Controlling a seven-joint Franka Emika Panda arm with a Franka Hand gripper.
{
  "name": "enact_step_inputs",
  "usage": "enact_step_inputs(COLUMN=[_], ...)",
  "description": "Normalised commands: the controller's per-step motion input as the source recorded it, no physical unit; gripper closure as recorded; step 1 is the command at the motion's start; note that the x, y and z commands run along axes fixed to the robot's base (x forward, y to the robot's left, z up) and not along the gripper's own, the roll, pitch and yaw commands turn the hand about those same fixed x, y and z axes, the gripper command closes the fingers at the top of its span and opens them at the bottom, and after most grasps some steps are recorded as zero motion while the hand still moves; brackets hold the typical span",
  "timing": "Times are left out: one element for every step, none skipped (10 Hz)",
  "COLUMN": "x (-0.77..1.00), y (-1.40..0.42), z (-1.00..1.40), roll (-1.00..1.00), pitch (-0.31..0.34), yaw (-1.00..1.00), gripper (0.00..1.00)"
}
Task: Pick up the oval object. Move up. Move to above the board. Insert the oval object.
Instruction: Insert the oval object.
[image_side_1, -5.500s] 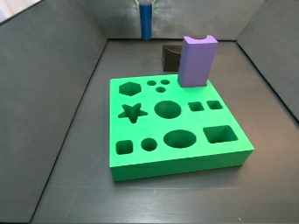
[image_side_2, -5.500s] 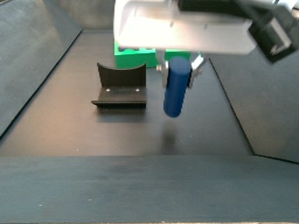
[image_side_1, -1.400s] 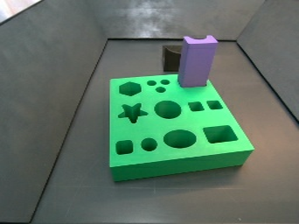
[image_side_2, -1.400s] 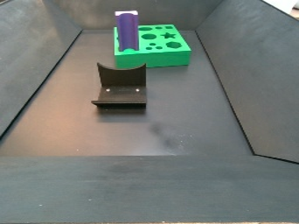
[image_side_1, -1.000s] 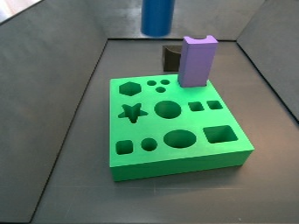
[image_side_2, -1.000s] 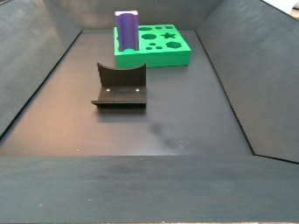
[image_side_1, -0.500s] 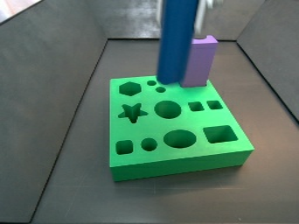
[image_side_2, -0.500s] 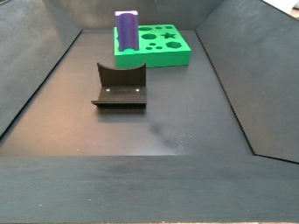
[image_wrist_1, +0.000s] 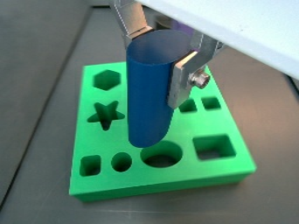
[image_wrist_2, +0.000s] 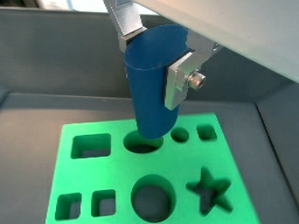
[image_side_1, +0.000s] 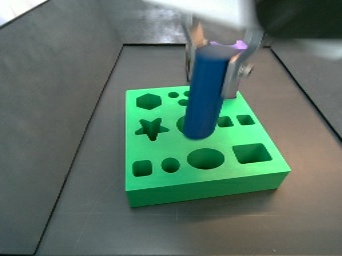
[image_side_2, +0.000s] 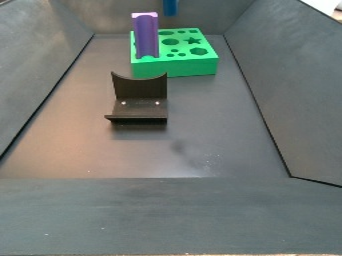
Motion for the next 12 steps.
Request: enact_step_inputs(x=[0.0,0.0,0.13,0.01,0.0,0.0,0.0,0.0,0.0,0.28,0.05,0.51], y=[0.0,0.0,0.01,-0.08,-0.07,0.0,0.0,0.0,0.0,0.0,-0.03,-0.22], z=[-0.59,-0.46,0.0,-0.11,-0.31,-0.36,-0.37,-0.37,-0.37,0.0,-0.06,-0.08], roll=[0.0,0.0,-0.01,0.0,-0.05,-0.04,-0.03,-0.03,-0.03,-0.08,0.0,0.0], pitch=[0.0,0.0,0.0,0.0,-0.017,-0.011,-0.019,-0.019,-0.021,0.0,0.0,0.0], yaw=[-1.0,-1.0,-0.18,0.0,-0.99,-1.0,-1.0,-1.0,-1.0,-0.51,0.0,-0.38], gripper=[1.0,1.0,1.0,1.0,1.0,1.0,1.0,1.0,1.0,1.0,1.0,1.0])
